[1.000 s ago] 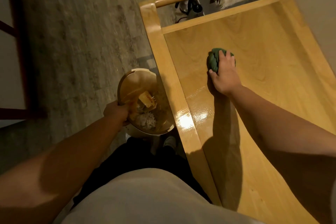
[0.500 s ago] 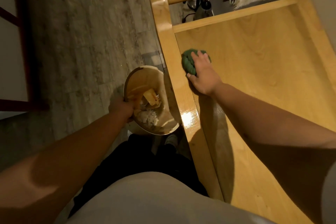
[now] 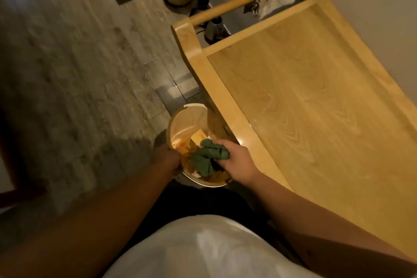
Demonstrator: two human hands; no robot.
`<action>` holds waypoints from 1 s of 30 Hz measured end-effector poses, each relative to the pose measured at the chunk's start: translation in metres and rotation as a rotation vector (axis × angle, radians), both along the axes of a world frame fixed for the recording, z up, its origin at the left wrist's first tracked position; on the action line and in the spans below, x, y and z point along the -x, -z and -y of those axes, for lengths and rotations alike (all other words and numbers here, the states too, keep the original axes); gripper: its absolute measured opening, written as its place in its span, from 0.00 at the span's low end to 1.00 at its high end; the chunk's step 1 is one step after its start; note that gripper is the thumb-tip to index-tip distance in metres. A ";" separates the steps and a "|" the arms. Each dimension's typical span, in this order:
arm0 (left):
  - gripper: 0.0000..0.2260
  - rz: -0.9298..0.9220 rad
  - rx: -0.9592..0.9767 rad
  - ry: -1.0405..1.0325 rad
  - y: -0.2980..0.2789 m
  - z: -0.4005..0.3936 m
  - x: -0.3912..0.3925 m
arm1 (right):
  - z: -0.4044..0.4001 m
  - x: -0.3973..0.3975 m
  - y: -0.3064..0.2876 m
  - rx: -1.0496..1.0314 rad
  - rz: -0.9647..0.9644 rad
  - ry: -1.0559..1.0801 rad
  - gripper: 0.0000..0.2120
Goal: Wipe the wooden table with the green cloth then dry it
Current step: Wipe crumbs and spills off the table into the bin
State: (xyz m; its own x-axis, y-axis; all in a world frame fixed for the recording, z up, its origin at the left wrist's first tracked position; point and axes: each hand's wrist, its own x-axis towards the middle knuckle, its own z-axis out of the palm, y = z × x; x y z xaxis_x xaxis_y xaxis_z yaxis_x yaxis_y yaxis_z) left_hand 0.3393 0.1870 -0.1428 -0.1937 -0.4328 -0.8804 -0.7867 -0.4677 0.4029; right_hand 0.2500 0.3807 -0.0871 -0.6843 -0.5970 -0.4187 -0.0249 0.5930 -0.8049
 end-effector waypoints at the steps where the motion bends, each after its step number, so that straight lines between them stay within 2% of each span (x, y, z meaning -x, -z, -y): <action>1: 0.09 -0.004 0.008 0.045 0.000 0.004 0.000 | -0.003 -0.010 0.000 0.001 0.065 0.110 0.23; 4: 0.09 -0.009 0.036 0.207 0.003 0.013 -0.001 | -0.010 -0.037 -0.005 0.023 0.223 0.395 0.22; 7: 0.09 -0.066 0.027 0.339 0.015 0.019 -0.007 | -0.017 -0.061 -0.012 0.040 0.300 0.636 0.20; 11: 0.11 -0.053 0.014 0.433 0.025 0.020 -0.012 | -0.025 -0.094 -0.019 0.050 0.394 0.844 0.16; 17: 0.07 0.027 0.026 0.660 0.042 0.009 -0.023 | -0.036 -0.142 -0.007 0.213 0.543 1.199 0.17; 19: 0.09 0.067 0.052 0.712 0.052 0.001 -0.031 | -0.039 -0.154 0.002 0.279 0.585 1.304 0.16; 22: 0.15 0.090 0.007 0.606 0.070 -0.015 -0.045 | -0.046 -0.172 0.021 0.335 0.630 1.437 0.15; 24: 0.16 0.129 0.000 0.581 0.090 -0.028 -0.053 | -0.052 -0.180 0.042 0.365 0.649 1.494 0.15; 27: 0.14 0.074 0.054 0.514 0.129 -0.049 -0.064 | -0.063 -0.190 0.081 0.377 0.651 1.515 0.14; 30: 0.13 0.186 -0.093 0.306 0.170 -0.070 -0.068 | -0.074 -0.195 0.131 0.431 0.673 1.565 0.14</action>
